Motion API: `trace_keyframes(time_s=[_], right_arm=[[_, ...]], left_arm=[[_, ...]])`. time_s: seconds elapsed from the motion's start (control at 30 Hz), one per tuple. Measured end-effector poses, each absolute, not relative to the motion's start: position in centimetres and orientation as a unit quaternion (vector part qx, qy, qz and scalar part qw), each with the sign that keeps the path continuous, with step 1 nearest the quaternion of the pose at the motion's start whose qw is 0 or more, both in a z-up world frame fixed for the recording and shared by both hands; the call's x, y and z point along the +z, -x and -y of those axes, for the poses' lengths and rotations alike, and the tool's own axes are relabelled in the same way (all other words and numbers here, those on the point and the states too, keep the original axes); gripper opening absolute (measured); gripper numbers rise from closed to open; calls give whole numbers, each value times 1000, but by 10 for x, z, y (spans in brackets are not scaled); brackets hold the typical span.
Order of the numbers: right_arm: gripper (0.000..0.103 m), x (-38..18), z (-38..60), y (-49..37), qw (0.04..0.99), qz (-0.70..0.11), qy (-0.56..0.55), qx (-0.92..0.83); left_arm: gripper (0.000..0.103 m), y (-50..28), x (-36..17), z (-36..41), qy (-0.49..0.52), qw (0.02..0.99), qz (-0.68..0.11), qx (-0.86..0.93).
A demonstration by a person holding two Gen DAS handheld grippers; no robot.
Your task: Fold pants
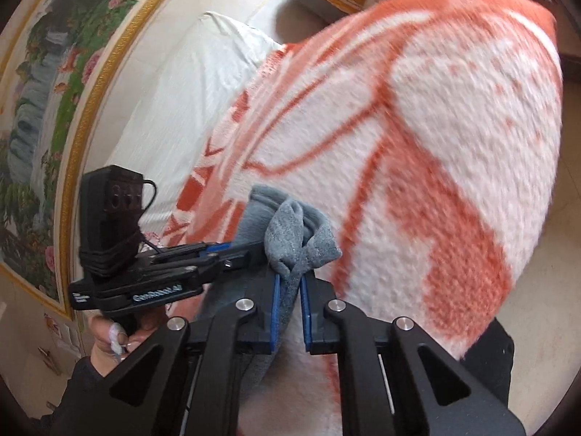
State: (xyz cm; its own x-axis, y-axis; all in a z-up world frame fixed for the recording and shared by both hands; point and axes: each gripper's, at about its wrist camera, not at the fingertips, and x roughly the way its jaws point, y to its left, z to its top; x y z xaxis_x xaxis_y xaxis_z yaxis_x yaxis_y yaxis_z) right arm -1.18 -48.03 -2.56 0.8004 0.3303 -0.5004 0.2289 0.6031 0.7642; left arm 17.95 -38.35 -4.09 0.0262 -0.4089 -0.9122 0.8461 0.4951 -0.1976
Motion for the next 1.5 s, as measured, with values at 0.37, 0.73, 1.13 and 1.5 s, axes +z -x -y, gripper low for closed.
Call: trace_keyframes(time_s=[0.37, 0.73, 1.13, 1.5], right_arm=[[11, 31, 425, 5, 853, -281, -416, 143], [11, 63, 323, -14, 836, -306, -363, 275], [11, 36, 224, -37, 795, -383, -307, 357], [11, -7, 155, -56, 757, -446, -263, 399]], left_arm=[[12, -180, 29, 295, -95, 731, -480, -477], [11, -160, 58, 183, 22, 775, -439, -454], [11, -136, 14, 63, 127, 801, -450, -375], [11, -119, -39, -19, 180, 802, -482, -305]])
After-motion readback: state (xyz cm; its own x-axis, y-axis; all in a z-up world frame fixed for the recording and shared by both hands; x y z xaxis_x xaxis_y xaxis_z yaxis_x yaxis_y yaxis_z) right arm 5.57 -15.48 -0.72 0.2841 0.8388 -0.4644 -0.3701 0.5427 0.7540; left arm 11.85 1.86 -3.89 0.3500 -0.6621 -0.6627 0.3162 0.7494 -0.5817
